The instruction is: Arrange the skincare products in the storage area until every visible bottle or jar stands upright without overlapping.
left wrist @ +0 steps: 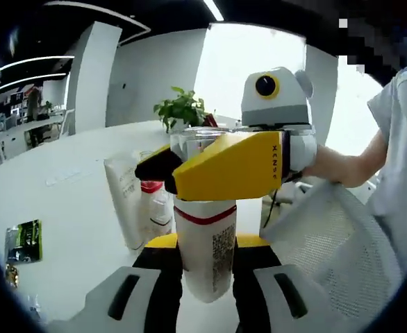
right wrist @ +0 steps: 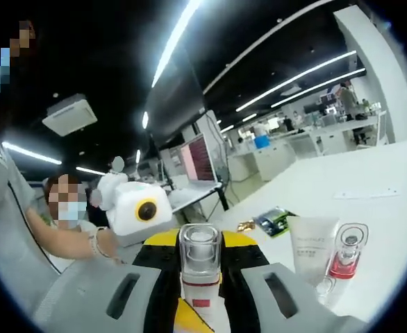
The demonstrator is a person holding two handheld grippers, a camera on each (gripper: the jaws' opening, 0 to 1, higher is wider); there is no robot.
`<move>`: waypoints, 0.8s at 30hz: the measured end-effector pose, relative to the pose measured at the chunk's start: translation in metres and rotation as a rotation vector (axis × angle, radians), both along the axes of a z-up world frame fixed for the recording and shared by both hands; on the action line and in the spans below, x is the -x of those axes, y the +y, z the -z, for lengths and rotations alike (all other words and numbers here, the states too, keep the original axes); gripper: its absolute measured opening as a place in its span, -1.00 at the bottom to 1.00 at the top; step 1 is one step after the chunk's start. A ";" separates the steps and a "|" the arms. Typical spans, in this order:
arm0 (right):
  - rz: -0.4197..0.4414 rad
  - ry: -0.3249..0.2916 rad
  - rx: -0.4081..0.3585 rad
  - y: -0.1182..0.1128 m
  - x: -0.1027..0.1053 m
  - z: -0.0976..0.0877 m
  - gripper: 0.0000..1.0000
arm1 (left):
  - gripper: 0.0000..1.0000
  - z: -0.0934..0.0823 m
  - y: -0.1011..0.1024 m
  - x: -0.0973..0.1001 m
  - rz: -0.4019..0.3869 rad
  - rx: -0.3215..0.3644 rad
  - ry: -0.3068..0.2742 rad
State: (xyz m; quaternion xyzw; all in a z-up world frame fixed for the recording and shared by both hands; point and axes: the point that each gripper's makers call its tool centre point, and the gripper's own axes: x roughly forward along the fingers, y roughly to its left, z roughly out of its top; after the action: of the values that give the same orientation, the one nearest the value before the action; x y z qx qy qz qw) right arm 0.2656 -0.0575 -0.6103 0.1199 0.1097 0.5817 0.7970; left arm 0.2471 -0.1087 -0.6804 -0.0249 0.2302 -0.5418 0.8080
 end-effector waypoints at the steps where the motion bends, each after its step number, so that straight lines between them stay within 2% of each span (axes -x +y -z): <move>1: -0.010 0.025 -0.010 -0.001 0.001 0.000 -0.57 | -0.58 -0.002 -0.001 0.003 0.012 0.022 0.023; 8: -0.197 0.096 -0.092 -0.003 0.029 -0.015 -0.52 | -0.58 -0.021 -0.015 0.034 0.194 0.154 0.102; 16: -0.415 0.117 -0.185 -0.006 0.071 -0.036 -0.53 | -0.57 -0.044 -0.023 0.070 0.418 0.266 0.106; 22: -0.484 0.118 -0.207 -0.007 0.082 -0.040 -0.55 | -0.57 -0.049 -0.024 0.088 0.494 0.289 0.125; 24: -0.460 0.109 -0.204 -0.005 0.078 -0.039 -0.56 | -0.57 -0.049 -0.026 0.087 0.483 0.287 0.115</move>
State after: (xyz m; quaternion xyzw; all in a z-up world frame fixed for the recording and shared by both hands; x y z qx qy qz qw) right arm 0.1877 -0.0628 -0.5714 0.2030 0.1177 0.7484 0.6204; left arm 0.1603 -0.1344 -0.6316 -0.1140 0.1961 -0.7434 0.6292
